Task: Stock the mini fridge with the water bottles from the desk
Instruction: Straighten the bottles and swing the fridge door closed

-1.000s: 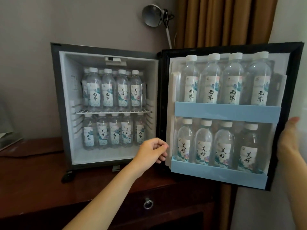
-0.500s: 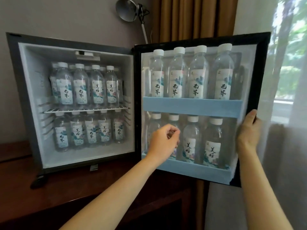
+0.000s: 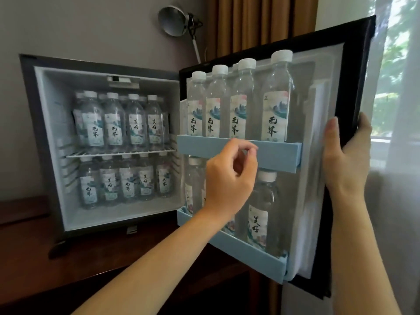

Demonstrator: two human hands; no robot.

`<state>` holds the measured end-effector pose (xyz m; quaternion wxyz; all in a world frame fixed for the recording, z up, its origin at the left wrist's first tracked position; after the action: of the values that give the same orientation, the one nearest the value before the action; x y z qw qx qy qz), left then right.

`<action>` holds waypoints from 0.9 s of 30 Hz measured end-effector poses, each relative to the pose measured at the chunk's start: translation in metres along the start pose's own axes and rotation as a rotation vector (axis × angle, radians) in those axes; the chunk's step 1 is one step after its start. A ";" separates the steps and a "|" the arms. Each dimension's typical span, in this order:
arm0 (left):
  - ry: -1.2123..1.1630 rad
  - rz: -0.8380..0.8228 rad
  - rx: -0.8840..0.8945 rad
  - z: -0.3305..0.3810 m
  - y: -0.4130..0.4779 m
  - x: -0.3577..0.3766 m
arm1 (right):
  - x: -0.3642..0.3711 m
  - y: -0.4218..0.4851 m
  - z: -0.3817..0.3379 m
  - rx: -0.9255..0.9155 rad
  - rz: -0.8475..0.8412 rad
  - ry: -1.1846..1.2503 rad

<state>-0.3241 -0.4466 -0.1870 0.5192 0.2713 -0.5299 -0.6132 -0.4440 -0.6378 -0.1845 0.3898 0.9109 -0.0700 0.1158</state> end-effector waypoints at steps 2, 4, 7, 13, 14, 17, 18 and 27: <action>-0.031 0.059 0.083 0.016 0.008 -0.007 | -0.002 -0.013 -0.016 -0.025 0.021 -0.045; -0.043 0.113 0.158 0.031 0.015 -0.013 | -0.005 -0.031 -0.035 -0.074 0.029 -0.111; -0.063 0.165 0.232 0.050 0.025 -0.024 | -0.006 -0.061 -0.066 -0.186 0.018 -0.197; 0.056 0.180 0.365 0.068 0.043 -0.073 | 0.002 -0.120 -0.118 -0.433 0.014 -0.218; 0.079 0.191 0.369 0.068 0.046 -0.083 | 0.003 -0.129 -0.127 -0.457 0.026 -0.211; 0.147 0.211 0.336 0.065 0.055 -0.108 | 0.012 -0.150 -0.149 -0.491 0.023 -0.193; 0.164 0.211 0.320 0.063 0.057 -0.116 | 0.015 -0.157 -0.154 -0.494 0.013 -0.182; 0.379 0.218 0.243 0.046 0.057 -0.186 | 0.063 -0.209 -0.203 -0.616 -0.265 0.185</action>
<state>-0.2861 -0.2517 -0.1607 0.6359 0.3831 -0.5191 -0.4236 -0.3696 -0.3489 -0.1769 0.6627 0.7373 0.0529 0.1198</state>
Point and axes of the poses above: each hand's wrist, its own y-axis towards the middle knuckle, its own x-axis out of the palm, z = x × y, the point moved 8 cm from there along y, towards the middle knuckle, and after that the axes turned 12 degrees about z, right-handed, at the moved point
